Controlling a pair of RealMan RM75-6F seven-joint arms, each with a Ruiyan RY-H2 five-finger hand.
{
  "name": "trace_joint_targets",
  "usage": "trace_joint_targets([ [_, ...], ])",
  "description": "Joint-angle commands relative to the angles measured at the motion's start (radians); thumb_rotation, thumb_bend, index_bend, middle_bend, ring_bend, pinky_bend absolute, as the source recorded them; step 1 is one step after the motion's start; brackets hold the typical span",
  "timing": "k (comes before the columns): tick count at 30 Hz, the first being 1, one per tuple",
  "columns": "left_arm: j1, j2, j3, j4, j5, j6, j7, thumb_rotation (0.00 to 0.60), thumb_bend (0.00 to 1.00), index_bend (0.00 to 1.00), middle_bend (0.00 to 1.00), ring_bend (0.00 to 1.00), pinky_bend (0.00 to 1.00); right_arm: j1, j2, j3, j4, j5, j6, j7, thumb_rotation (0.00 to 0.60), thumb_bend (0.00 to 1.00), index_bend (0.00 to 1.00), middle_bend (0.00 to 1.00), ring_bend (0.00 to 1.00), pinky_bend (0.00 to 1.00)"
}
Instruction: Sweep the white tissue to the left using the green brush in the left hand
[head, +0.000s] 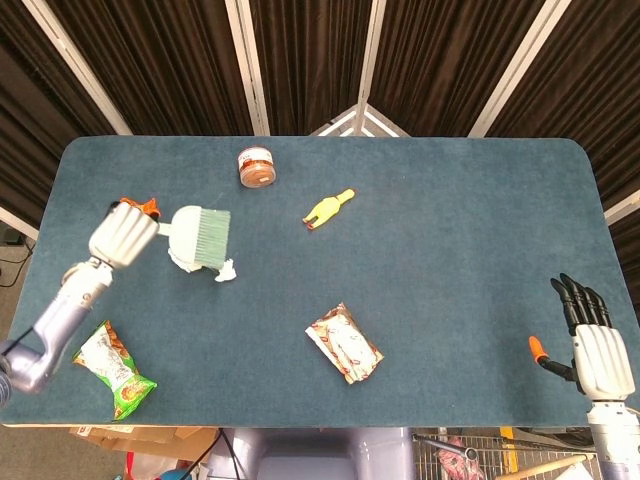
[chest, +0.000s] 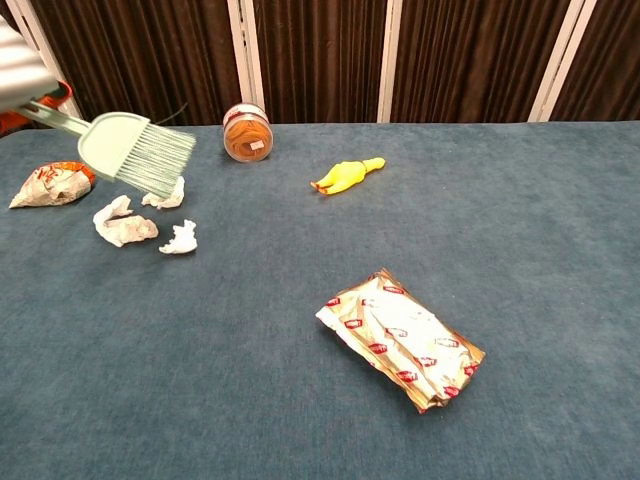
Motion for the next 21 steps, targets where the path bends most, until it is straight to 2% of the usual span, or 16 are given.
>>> trace_joint_targets([
  [1,0.075,0.037,-0.021,-0.241,-0.089,0.046,0.117,0.6,0.79,0.82,1.0,1.0,1.0,0.0,0.0,-0.001,-0.002,-0.003,0.001,-0.003,0.6,0.34,0.0,0.0,0.0,0.0],
  [5,0.102,0.045,-0.022,-0.372,-0.144,0.053,0.202,0.6,0.79,0.82,1.0,1.0,1.0,0.002,-0.005,-0.002,-0.003,-0.005,0.0,-0.01,0.6,0.34,0.0,0.0,0.0,0.0],
  [8,0.097,0.037,-0.01,-0.398,-0.142,0.041,0.261,0.6,0.79,0.82,1.0,1.0,1.0,0.003,-0.007,-0.003,-0.004,-0.006,-0.002,-0.016,0.6,0.34,0.0,0.0,0.0,0.0],
  [11,0.072,0.01,0.006,-0.369,-0.103,0.021,0.313,0.6,0.79,0.82,1.0,1.0,1.0,0.005,-0.009,-0.002,-0.006,-0.006,-0.004,-0.021,0.6,0.34,0.0,0.0,0.0,0.0],
  [15,0.033,-0.046,0.003,-0.308,-0.099,-0.028,0.374,0.6,0.79,0.82,1.0,1.0,1.0,0.007,-0.012,-0.001,-0.004,-0.008,-0.001,-0.025,0.6,0.34,0.0,0.0,0.0,0.0],
  [21,-0.01,-0.095,-0.005,-0.21,-0.119,-0.103,0.392,0.6,0.79,0.82,1.0,1.0,1.0,0.004,-0.009,0.001,0.001,-0.006,0.003,-0.011,0.6,0.34,0.0,0.0,0.0,0.0],
])
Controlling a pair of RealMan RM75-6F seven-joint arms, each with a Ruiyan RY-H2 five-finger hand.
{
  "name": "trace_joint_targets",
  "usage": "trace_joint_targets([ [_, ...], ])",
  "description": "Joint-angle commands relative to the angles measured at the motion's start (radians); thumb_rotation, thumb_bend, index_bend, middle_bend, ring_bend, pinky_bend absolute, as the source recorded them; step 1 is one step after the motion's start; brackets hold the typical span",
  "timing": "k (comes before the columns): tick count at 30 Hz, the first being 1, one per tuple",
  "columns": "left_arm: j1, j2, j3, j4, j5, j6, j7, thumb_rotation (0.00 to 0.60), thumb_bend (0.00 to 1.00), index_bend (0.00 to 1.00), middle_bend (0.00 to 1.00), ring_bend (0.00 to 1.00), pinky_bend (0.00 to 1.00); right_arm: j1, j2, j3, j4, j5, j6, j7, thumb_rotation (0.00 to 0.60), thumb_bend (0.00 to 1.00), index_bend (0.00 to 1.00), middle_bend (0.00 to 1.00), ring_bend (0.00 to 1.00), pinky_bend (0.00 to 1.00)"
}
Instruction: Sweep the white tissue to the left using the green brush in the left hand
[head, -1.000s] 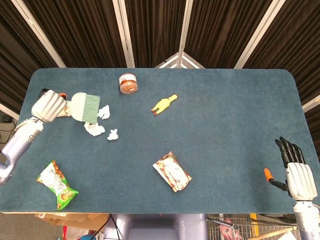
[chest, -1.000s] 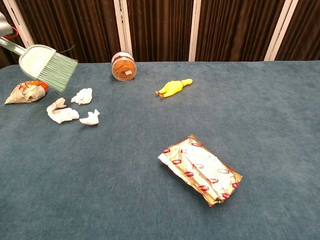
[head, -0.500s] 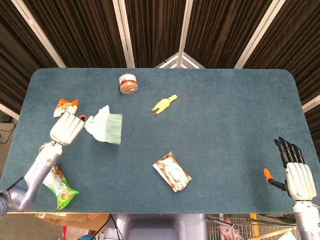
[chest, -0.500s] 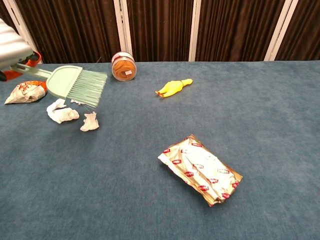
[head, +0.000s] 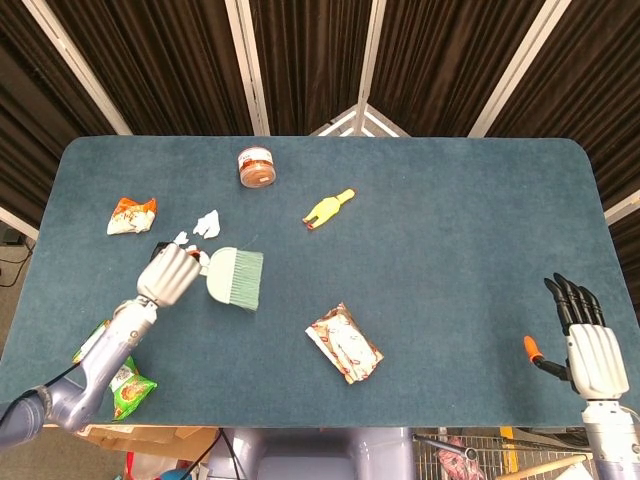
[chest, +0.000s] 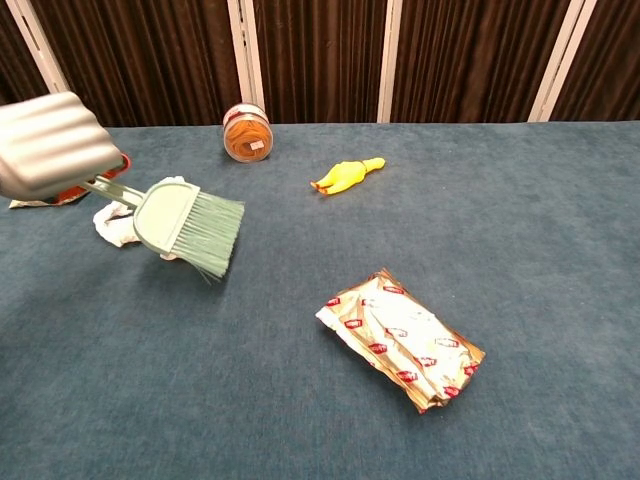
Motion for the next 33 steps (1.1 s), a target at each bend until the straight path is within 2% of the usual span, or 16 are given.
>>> trace_joint_targets([
  [1,-0.027,-0.037,-0.003,0.076,-0.013,-0.045,0.002,0.6,0.79,0.82,1.0,1.0,1.0,-0.001,0.002,0.001,0.003,0.0,0.001,0.006,0.6,0.34,0.0,0.0,0.0,0.0],
  [6,-0.048,-0.067,0.025,0.196,0.031,-0.07,-0.015,0.6,0.79,0.82,1.0,1.0,1.0,0.0,0.002,-0.001,0.005,-0.005,0.003,0.007,0.6,0.34,0.0,0.0,0.0,0.0],
  [10,-0.056,-0.059,0.041,0.25,0.063,-0.071,-0.051,0.6,0.78,0.82,1.0,1.0,1.0,-0.001,0.0,-0.001,0.006,-0.005,0.004,0.006,0.6,0.34,0.0,0.0,0.0,0.0],
  [17,-0.042,0.024,0.068,0.309,0.09,-0.069,-0.103,0.6,0.78,0.82,1.0,1.0,1.0,-0.001,-0.001,0.0,0.003,-0.005,0.007,0.001,0.6,0.34,0.0,0.0,0.0,0.0],
  [24,0.016,0.134,0.098,0.363,0.089,-0.047,-0.161,0.6,0.78,0.82,1.0,1.0,1.0,-0.001,-0.005,0.0,0.003,-0.01,0.012,-0.006,0.6,0.34,0.0,0.0,0.0,0.0],
  [29,0.047,0.178,0.093,0.387,0.077,-0.014,-0.191,0.6,0.78,0.82,1.0,1.0,1.0,0.0,-0.008,-0.002,0.001,-0.016,0.014,-0.013,0.6,0.34,0.0,0.0,0.0,0.0],
  [33,0.065,0.202,0.065,0.383,0.07,0.044,-0.242,0.6,0.78,0.82,1.0,1.0,1.0,-0.001,-0.01,-0.002,0.002,-0.017,0.017,-0.019,0.6,0.34,0.0,0.0,0.0,0.0],
])
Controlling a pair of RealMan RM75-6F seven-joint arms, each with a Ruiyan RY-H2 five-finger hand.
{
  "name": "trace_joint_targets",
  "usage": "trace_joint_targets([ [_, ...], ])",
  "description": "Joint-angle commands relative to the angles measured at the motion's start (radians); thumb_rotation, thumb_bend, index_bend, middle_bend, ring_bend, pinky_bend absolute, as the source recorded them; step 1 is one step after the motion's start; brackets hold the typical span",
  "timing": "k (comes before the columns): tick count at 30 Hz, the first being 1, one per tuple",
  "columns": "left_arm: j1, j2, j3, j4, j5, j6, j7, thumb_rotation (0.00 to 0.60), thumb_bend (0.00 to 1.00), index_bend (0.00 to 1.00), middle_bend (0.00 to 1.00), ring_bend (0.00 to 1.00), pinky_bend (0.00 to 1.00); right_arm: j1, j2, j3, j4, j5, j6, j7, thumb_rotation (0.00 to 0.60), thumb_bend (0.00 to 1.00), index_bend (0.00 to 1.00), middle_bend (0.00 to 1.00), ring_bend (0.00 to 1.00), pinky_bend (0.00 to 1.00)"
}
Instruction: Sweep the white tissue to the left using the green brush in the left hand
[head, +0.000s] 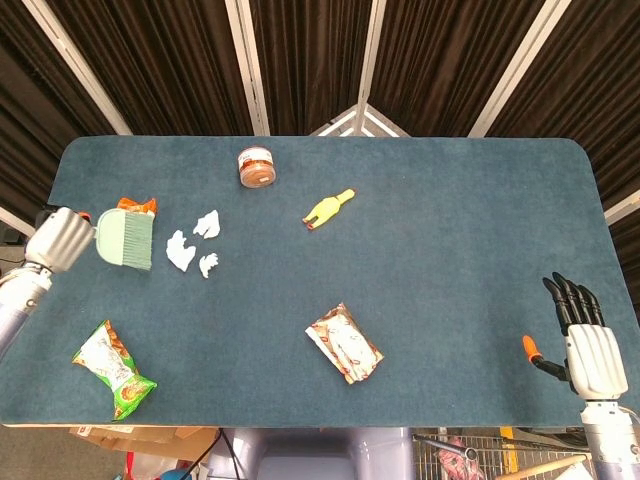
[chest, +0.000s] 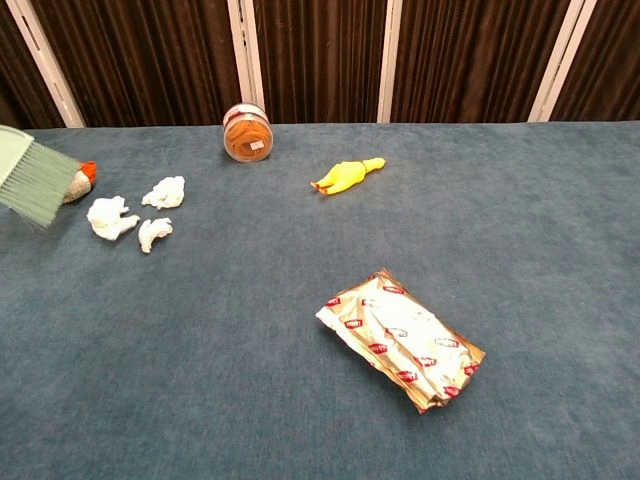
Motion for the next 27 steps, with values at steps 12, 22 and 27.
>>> trace_joint_targets([
  [12,0.085,0.056,-0.092,-0.293,-0.07,0.178,-0.048,0.6,0.78,0.82,1.0,1.0,1.0,-0.003,0.0,0.0,0.005,0.001,0.004,0.002,0.6,0.34,0.0,0.0,0.0,0.0],
  [22,0.197,0.013,-0.044,-0.737,-0.211,0.229,0.211,0.6,0.78,0.82,1.0,1.0,1.0,-0.003,-0.001,-0.002,0.006,-0.005,0.007,-0.001,0.6,0.34,0.0,0.0,0.0,0.0],
  [27,0.197,-0.062,-0.042,-0.788,-0.238,0.223,0.247,0.6,0.78,0.81,1.0,1.0,1.0,-0.002,-0.003,-0.002,0.007,-0.005,0.007,-0.004,0.6,0.34,0.0,0.0,0.0,0.0],
])
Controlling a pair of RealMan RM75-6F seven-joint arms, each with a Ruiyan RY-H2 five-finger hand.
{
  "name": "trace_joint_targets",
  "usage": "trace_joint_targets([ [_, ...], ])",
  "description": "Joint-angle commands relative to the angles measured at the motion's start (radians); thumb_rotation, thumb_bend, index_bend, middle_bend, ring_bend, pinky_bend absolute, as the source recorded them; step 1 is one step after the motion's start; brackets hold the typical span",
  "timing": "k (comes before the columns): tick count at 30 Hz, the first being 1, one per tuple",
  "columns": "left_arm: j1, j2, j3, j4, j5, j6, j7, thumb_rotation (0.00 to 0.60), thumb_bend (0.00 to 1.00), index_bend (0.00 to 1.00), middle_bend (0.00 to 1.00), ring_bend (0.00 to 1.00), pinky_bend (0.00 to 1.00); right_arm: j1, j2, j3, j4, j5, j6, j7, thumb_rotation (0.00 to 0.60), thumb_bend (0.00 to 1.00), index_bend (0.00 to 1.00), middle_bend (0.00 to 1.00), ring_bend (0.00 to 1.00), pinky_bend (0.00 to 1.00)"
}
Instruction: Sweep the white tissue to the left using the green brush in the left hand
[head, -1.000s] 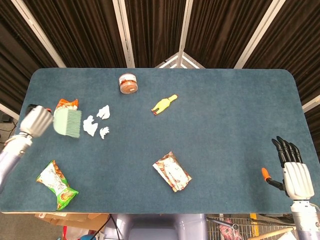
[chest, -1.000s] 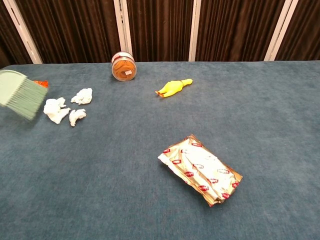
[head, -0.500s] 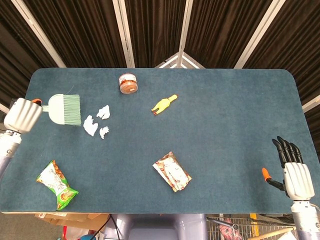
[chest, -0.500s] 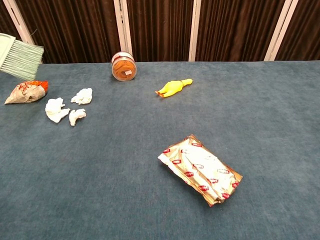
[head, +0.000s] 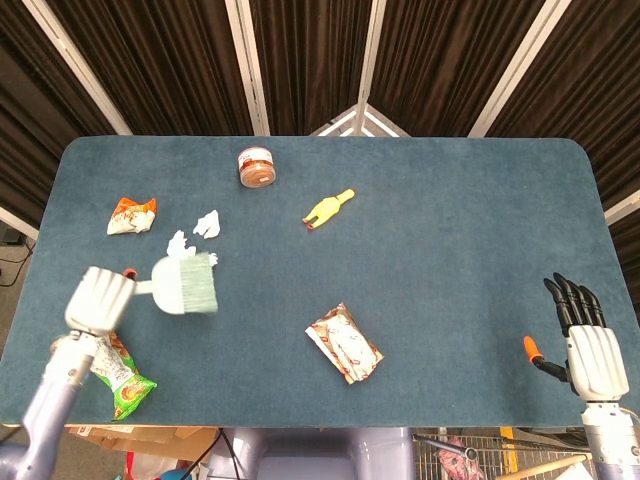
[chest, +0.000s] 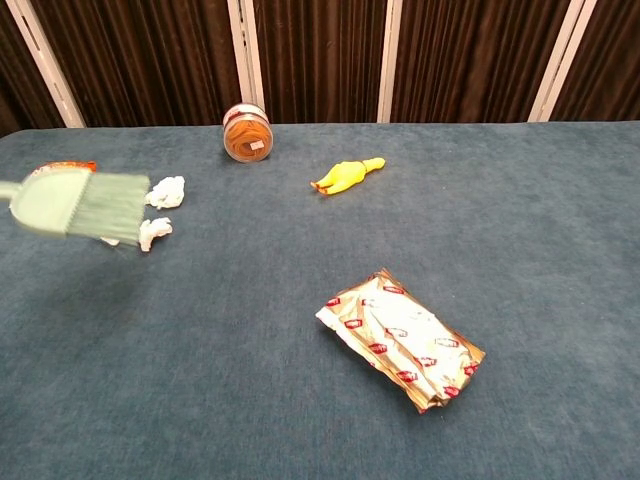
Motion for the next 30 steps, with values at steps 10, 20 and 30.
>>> trace_joint_targets([
  [10,-0.027,-0.251,-0.014,0.066,-0.058,-0.025,0.096,0.6,0.63,0.67,1.0,1.0,1.0,-0.003,0.002,0.001,0.002,0.002,0.004,0.004,0.6,0.34,0.0,0.0,0.0,0.0],
  [20,-0.032,-0.275,-0.033,0.084,-0.066,-0.028,0.028,0.6,0.07,0.26,1.0,1.0,1.0,-0.004,0.003,0.002,0.003,0.003,0.007,0.009,0.6,0.34,0.0,0.0,0.0,0.0],
  [30,0.071,-0.087,-0.002,-0.05,0.056,0.122,-0.215,0.6,0.04,0.03,0.41,0.46,0.49,-0.002,0.009,-0.005,0.011,-0.007,0.0,0.005,0.6,0.34,0.0,0.0,0.0,0.0],
])
